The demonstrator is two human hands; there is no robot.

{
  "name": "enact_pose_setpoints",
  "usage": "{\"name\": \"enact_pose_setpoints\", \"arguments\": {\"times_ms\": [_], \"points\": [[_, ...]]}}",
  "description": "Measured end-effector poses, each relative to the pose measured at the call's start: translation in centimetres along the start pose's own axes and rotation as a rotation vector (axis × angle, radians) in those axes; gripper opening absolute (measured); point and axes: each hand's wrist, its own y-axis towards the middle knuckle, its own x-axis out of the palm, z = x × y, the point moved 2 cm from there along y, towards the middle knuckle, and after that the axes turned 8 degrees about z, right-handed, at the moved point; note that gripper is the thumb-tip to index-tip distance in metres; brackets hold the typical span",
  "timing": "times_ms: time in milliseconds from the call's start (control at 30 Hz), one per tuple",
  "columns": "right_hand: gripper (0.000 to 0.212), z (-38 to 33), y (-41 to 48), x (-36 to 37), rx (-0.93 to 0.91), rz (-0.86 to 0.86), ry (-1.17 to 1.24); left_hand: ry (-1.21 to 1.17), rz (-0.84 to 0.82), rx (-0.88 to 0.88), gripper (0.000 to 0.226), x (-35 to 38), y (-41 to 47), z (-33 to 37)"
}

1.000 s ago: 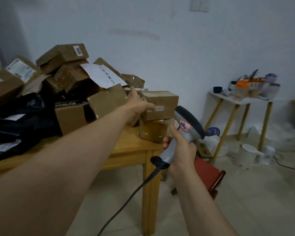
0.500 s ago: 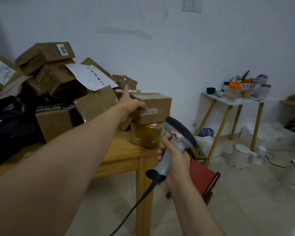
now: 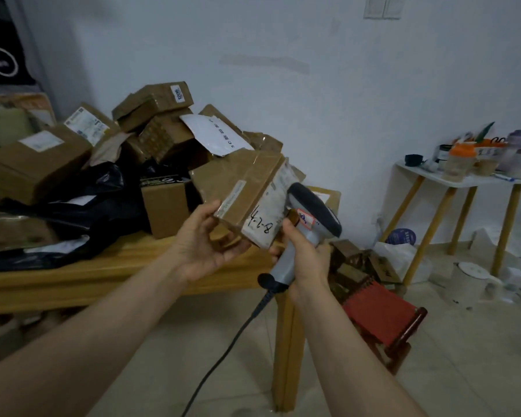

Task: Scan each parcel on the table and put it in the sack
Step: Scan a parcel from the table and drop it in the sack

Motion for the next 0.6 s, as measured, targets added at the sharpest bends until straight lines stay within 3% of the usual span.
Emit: {"name": "enact_pose_setpoints", "arguments": {"times_ms": [100, 167, 233, 333, 433, 500, 600], "points": [[0.023, 2.0, -1.7, 1.7, 0.013, -0.032, -0.047, 0.043, 0.074, 0.007, 0.081, -3.0, -2.3, -0.1], [0.025, 3.1, -2.7, 2.4, 0.0, -0.049, -0.105, 0.189, 0.208, 0.139, 0.052, -5.0, -3.4, 0.8], [0.028, 4.0, -3.5, 3.1, -0.005, -0.059, -0.152, 0.288, 0.288, 0.288, 0.041, -6.6, -4.4, 2.1], [0.026, 5.0, -4.8, 4.1, -0.011, -0.085, -0.219, 0.482, 0.34, 0.397, 0.048, -8.3, -6.0, 3.9], [0.023, 6.0, -6.1, 5.0, -0.021, -0.139, -0.287, 0.836, 0.301, 0.384, 0.096, -8.9, -7.6, 4.6], [0.021, 6.8, -6.9, 5.6, -0.023, -0.181, -0.314, 0.945, 0.366, 0.402, 0.1, -9.7, -8.2, 4.8], [0.018, 7.9, -8.1, 6.2, -0.065, -0.218, -0.354, 0.883, 0.498, 0.484, 0.091, -11.9, -8.1, 5.1]]}}
